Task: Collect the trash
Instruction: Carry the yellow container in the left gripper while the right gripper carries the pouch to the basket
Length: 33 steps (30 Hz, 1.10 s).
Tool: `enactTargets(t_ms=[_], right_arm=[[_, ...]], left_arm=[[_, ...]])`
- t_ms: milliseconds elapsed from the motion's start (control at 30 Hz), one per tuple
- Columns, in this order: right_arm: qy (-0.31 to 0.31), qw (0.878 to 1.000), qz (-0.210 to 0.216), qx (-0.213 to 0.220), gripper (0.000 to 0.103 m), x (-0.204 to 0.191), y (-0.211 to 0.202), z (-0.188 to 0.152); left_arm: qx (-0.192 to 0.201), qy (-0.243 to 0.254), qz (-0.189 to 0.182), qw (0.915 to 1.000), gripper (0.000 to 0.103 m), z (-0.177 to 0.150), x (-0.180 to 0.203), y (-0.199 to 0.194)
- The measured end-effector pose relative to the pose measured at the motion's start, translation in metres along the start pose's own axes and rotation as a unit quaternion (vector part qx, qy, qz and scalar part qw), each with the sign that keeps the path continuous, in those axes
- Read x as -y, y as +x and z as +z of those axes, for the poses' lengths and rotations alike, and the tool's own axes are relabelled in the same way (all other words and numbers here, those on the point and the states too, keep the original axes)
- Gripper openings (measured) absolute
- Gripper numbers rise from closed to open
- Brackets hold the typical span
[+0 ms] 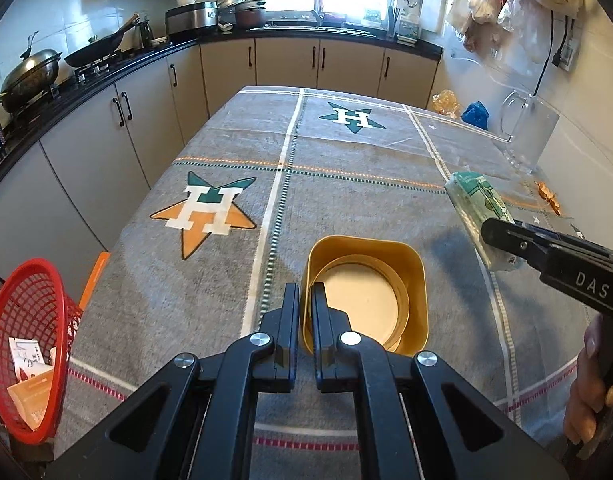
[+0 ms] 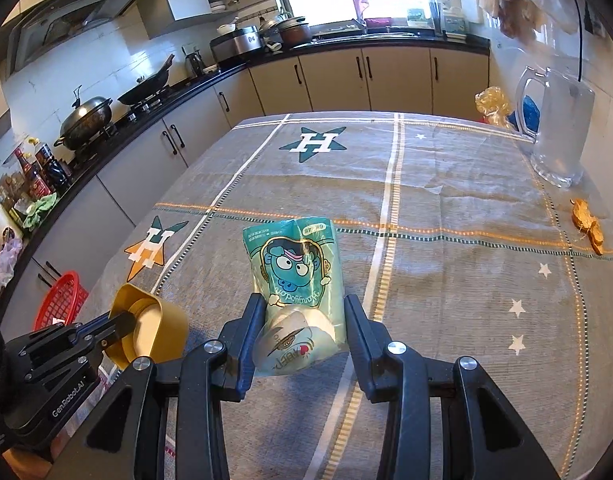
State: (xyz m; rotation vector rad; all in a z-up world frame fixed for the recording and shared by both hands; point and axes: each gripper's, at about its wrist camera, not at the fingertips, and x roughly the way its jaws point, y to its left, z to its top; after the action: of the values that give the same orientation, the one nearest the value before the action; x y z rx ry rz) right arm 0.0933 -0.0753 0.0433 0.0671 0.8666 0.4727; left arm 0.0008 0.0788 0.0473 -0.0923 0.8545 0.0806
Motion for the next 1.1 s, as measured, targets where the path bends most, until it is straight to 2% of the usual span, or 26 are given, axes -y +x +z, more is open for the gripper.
enactTargets(t_ms=[600, 1100], right_arm=[[0.012, 0.998, 0.054, 0.001, 0.043, -0.033, -0.026, -0.014], [-0.032, 0.997, 0.075, -0.008, 0.043, -0.100, -0.042, -0.028]], left_arm=[[0.034, -0.026, 0.005, 0.9991, 0.005, -0.016, -0.037, -0.051], [0.057, -0.064, 0.013, 0.9963, 0.006, -0.037, -0.087, -0.088]])
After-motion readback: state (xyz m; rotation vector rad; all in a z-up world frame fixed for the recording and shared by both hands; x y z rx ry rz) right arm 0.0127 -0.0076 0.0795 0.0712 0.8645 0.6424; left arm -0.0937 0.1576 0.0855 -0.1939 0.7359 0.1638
